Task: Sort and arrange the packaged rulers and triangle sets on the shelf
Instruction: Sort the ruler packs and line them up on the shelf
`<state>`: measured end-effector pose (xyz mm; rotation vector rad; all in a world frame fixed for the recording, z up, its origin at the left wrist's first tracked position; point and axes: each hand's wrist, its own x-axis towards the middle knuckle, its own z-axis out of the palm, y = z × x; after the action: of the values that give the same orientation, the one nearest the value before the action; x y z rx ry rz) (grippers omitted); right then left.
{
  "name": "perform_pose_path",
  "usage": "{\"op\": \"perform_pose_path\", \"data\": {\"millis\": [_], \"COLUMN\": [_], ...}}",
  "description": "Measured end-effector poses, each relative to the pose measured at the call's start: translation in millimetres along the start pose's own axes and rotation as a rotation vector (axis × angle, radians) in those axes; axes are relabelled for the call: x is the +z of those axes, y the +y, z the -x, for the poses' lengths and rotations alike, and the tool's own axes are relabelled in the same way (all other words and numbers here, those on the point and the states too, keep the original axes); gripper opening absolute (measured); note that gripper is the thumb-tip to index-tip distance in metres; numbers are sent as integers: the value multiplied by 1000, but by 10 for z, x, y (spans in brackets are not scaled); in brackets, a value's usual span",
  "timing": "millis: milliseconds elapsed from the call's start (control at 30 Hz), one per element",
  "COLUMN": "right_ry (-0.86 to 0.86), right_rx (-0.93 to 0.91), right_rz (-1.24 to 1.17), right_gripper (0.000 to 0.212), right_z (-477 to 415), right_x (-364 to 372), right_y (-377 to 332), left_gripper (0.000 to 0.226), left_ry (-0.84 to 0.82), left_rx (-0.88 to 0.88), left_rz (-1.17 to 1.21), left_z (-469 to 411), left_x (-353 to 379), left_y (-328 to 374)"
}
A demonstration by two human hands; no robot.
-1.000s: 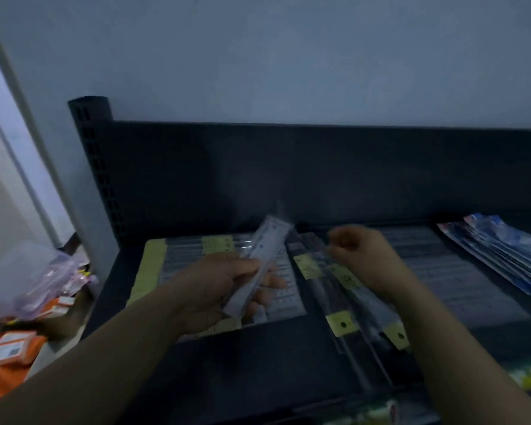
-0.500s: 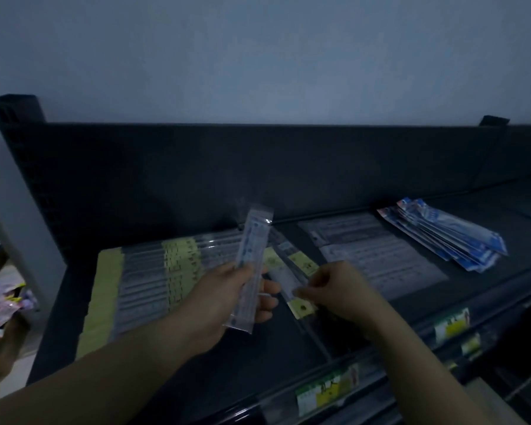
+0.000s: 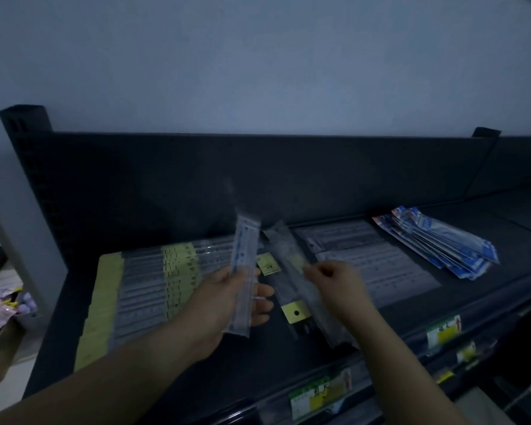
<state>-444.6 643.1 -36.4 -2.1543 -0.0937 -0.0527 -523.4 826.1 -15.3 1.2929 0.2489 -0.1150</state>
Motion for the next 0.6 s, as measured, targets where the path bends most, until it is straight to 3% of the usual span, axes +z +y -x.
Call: {"op": "perform_pose_path", "data": {"millis": [133,267,333,400,500,600], "right_ry": [-136,-259,-173,-36,-102,-109], "right_rx": [174,83,-12,-101,-97,-130], "right_rz": [-540,-513,-312,62,564,662], "right_gripper": [31,28,24,14,26,28], "right_z": [60,91,66,24,54,115], "right_x": [10,104,64,-6,-29,-50], "right_y": [-211,-296,-241,-121,10,48], "left_gripper": [26,19,21,20,23,23], "left_ry": [-23,-101,-56,-4,31,36], "left_rx": [7,11,16,19,36,48], "left_rz": [-2,-25,-7,27,53,41], "left_z": [8,16,-3,-21,-44,-39], "left_x": [99,167,117,18,-113,-138], "left_y": [-36,-42,-23,28,97,93]}}
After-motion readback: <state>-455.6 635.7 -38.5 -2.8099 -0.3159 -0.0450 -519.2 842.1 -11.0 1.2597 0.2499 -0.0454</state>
